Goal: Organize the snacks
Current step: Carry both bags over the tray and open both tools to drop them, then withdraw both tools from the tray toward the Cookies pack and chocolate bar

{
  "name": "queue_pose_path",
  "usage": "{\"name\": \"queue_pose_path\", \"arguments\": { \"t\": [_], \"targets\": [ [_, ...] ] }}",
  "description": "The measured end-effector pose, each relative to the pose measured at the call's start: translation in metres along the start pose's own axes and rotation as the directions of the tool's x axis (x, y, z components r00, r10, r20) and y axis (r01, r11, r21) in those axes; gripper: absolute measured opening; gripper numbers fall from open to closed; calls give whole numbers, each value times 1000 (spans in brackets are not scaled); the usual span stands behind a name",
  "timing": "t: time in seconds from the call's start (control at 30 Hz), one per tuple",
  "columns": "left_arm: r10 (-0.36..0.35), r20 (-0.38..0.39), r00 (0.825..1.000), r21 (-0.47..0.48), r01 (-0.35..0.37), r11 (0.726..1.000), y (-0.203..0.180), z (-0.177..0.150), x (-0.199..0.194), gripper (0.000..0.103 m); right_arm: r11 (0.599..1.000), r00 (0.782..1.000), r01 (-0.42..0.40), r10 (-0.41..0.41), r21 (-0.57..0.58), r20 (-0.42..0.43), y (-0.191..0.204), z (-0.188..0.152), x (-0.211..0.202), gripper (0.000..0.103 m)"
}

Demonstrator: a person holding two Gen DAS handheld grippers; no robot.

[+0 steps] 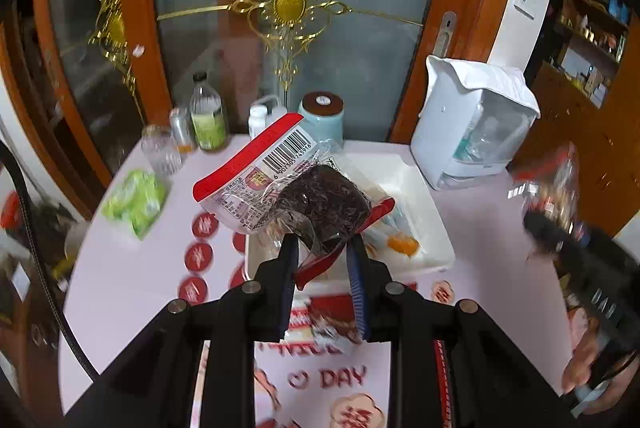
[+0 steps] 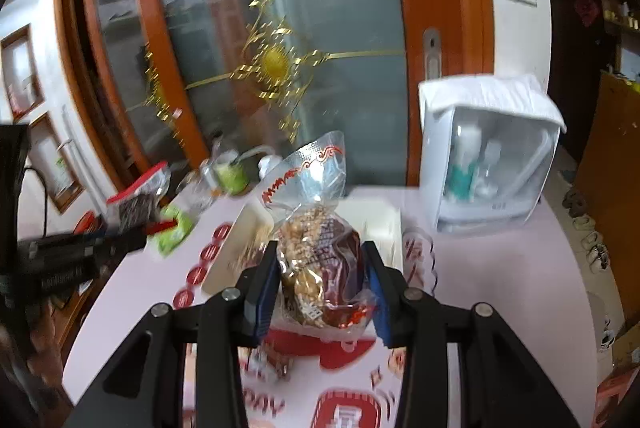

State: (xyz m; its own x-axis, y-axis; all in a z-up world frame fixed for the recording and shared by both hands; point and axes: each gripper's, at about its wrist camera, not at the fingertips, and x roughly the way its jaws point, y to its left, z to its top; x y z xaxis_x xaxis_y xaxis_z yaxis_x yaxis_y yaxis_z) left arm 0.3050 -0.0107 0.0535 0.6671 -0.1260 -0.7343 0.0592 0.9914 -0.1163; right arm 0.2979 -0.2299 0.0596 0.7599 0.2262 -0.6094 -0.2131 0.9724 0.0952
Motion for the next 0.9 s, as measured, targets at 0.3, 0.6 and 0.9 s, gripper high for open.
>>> {"name": "queue_pose_path", "arguments": {
  "t": [0.3, 0.6, 0.9],
  "targets": [
    [14, -12, 1000, 89, -13, 996, 1, 43, 52, 23, 990, 994, 113, -112, 89, -17, -4, 35, 62, 40],
    [42, -97, 994, 169, -25, 985, -13, 41, 136, 24, 974, 966, 200, -178, 110, -185, -12, 7, 139, 42],
    [55, -182, 982, 195, -19, 981, -19, 24, 193, 101, 969, 947, 192, -142, 154, -288, -24, -15, 176, 57]
  ]
}}
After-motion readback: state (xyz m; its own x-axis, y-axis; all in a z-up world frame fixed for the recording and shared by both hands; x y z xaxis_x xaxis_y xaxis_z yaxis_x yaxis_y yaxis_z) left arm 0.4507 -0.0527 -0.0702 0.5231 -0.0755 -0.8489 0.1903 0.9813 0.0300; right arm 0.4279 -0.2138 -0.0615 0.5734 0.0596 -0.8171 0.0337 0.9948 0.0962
